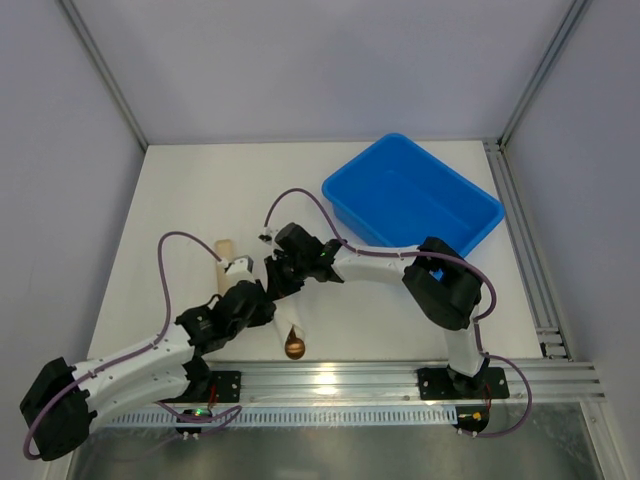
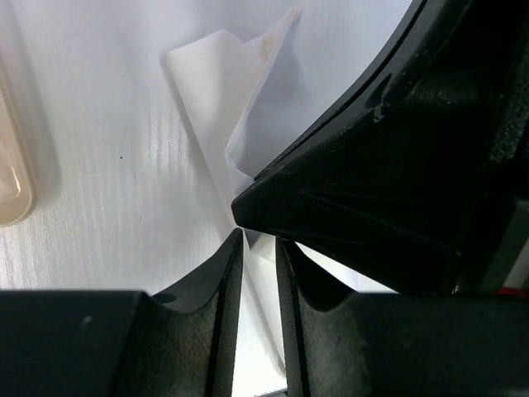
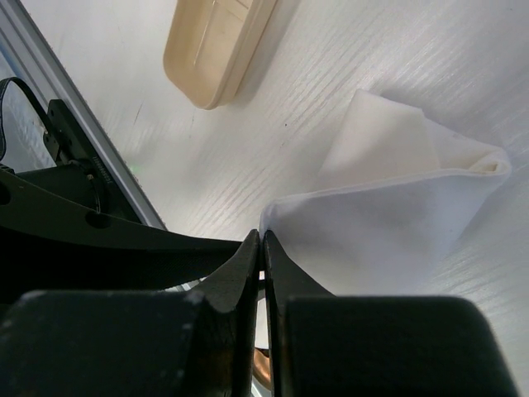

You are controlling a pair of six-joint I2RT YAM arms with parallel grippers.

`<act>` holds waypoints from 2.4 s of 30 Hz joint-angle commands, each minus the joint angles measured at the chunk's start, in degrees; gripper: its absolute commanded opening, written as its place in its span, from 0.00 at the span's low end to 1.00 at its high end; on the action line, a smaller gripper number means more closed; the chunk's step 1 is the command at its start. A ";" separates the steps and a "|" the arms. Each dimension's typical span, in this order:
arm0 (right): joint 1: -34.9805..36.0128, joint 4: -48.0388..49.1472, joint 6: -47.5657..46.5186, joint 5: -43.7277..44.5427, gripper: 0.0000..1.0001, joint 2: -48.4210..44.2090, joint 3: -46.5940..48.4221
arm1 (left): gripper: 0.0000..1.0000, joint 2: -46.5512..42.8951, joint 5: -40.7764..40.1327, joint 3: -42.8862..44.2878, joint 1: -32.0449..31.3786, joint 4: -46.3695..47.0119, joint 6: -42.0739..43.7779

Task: Place the utensils on the paper napkin and roll it up
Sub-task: Roll the napkin at the center of the board.

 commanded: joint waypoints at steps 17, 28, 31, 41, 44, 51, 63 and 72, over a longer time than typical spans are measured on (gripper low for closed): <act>1.08 -0.36 -0.40 -3.97 0.09 -1.63 0.78 | 0.13 2.72 -6.11 1.17 0.43 6.56 1.83; 1.08 -0.89 -0.75 -3.97 0.12 -2.16 0.78 | 0.00 3.07 -7.26 -0.24 0.43 8.76 1.31; 0.99 -2.12 -1.28 -2.66 0.17 -2.51 1.05 | 0.00 3.16 -7.08 -0.32 0.43 8.76 0.96; 0.29 -4.40 -2.77 3.06 0.41 -7.60 -0.27 | 0.00 0.00 -6.73 -1.55 0.43 7.09 0.52; -0.23 -5.55 -3.74 3.76 0.42 -8.57 0.95 | 0.00 -0.44 -6.38 -1.82 0.43 7.00 0.34; -2.26 -10.98 -7.25 7.45 0.27 -4.98 7.89 | 0.00 -0.44 -6.20 -1.73 0.43 6.65 0.25; -4.90 -19.76 -20.42 -1.75 0.08 6.88 26.26 | 0.00 -0.18 -4.35 -2.17 0.43 7.09 -0.63; -4.72 -27.95 -28.43 -7.48 0.04 15.77 36.64 | 0.00 -0.79 -4.27 -2.70 0.43 7.09 -0.80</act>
